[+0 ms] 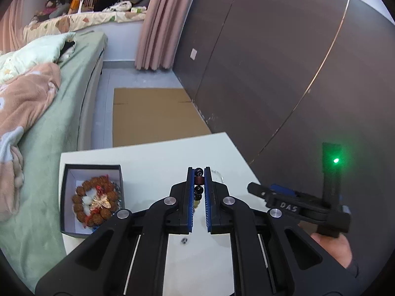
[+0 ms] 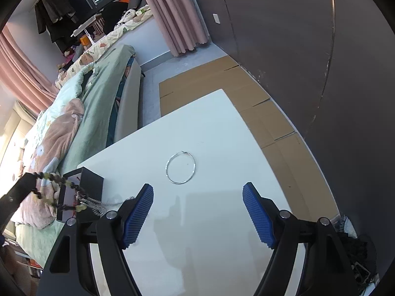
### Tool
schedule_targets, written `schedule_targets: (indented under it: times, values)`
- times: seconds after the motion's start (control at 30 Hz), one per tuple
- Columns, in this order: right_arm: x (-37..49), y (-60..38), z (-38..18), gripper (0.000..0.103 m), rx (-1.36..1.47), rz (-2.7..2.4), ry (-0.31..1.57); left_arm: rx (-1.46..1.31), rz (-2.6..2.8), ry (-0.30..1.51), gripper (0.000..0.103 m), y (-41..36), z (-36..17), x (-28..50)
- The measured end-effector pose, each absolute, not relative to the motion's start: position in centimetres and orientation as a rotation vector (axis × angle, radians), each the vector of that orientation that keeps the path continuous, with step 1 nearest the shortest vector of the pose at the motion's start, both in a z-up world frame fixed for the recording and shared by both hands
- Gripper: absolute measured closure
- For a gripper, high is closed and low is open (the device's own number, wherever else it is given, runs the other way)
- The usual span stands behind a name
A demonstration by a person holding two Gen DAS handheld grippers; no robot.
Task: Organize jewelry
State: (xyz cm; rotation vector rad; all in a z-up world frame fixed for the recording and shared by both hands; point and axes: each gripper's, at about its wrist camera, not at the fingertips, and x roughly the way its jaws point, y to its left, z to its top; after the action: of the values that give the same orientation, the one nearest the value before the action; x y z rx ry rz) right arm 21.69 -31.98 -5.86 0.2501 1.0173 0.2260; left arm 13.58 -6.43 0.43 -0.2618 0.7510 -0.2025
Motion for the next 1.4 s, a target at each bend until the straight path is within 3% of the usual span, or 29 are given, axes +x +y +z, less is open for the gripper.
schedule_targets:
  times: [0.53, 0.83, 0.97, 1.1, 1.17, 1.2, 1.27, 1.33, 1.4]
  values:
    - [23.3, -26.0, -7.7, 0.053, 0.224, 0.357, 1.098, -0.340, -0.159, 0.698, 0.095, -1.2, 1.8, 13.8]
    - [23.0, -19.7, -9.9, 0.053, 0.028, 0.420, 1.164, -0.392, -0.099, 0.718, 0.095, 3.0, 0.5, 14.3]
    - [22.8, -18.0, -10.6, 0.044, -0.038, 0.426, 1.177, -0.402, -0.086, 0.727, 0.095, 4.0, 0.0, 14.3]
    - [22.6, -16.7, -11.4, 0.046, -0.122, 0.410, 1.182, -0.409, -0.075, 0.743, 0.095, 4.6, -0.6, 14.3]
    - [22.6, -16.1, -12.1, 0.056, -0.166, 0.375, 1.190, -0.409, -0.067, 0.747, 0.095, 4.8, -0.8, 14.2]
    - [22.6, -15.9, -12.4, 0.056, -0.179, 0.367, 1.195, -0.411, -0.064, 0.753, 0.095, 5.0, -1.0, 14.2]
    - [22.3, -15.3, -12.4, 0.075, -0.201, 0.382, 1.176, -0.415, -0.057, 0.767, 0.095, 5.1, -1.5, 14.3]
    - [22.1, -15.2, -12.3, 0.088, -0.177, 0.413, 1.188, -0.413, -0.054, 0.781, 0.095, 5.2, -1.9, 14.3]
    - [21.9, -15.1, -12.2, 0.089, -0.174, 0.423, 1.189, -0.402, -0.055, 0.809, 0.095, 5.1, -2.6, 14.4]
